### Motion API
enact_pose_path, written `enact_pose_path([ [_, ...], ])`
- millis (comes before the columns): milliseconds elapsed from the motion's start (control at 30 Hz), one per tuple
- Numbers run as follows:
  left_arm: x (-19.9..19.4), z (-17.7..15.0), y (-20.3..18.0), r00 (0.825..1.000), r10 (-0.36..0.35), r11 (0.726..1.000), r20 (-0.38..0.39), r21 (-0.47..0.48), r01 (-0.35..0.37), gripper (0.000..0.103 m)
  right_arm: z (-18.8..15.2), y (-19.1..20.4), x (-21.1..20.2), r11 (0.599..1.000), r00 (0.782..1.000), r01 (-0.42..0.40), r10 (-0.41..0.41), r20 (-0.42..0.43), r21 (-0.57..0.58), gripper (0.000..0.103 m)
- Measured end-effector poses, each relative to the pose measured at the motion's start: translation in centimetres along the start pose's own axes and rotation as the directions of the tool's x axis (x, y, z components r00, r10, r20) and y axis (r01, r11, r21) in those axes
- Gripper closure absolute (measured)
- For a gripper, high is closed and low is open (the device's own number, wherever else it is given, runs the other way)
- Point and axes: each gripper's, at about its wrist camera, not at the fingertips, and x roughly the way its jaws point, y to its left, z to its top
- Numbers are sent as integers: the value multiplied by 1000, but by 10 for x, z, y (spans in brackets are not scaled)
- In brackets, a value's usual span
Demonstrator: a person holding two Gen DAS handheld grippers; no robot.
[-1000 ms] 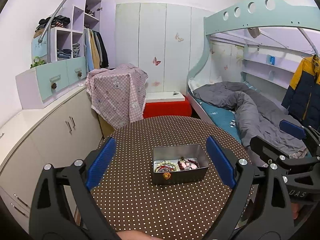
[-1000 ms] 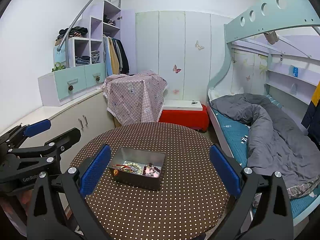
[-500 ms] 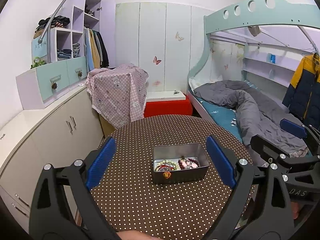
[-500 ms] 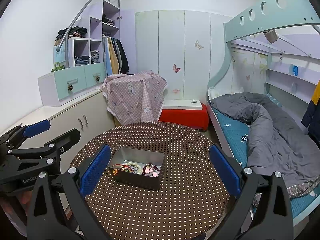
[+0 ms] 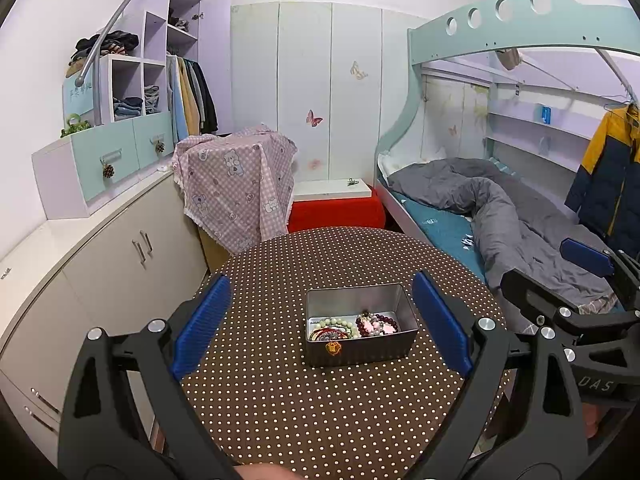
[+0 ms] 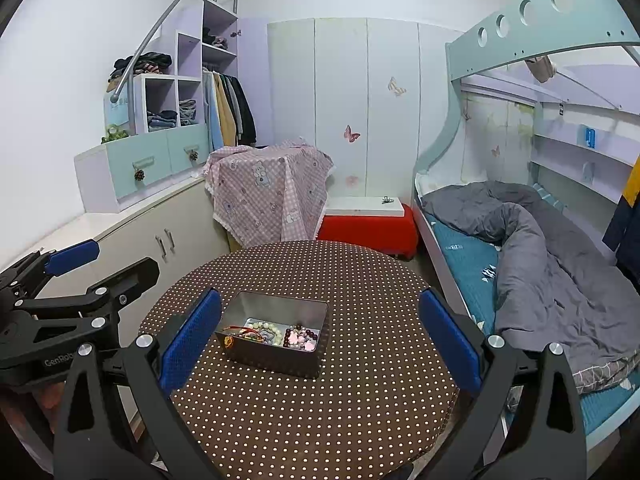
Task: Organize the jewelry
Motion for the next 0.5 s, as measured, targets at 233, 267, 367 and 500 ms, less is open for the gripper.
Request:
enact_pose_path([
  [233, 0, 0, 1, 1000, 0, 1000, -1, 0, 0, 13, 0, 0, 0, 1000, 1000, -1, 1, -1, 0, 8],
  [267, 0, 0, 1, 1000, -1, 1000, -1, -1, 1, 13, 0, 0, 0, 1000, 1000, -1, 1, -2, 0, 8],
  [367, 0, 0, 1, 1000, 2, 1000, -1, 1, -2, 13, 0, -1, 2, 1000, 1000, -3, 3, -3, 0, 8],
  [500, 0, -1, 3, 1000, 3, 1000, -2, 2, -3, 13, 0, -1, 3, 1000, 1000, -4, 4, -5, 0, 8],
])
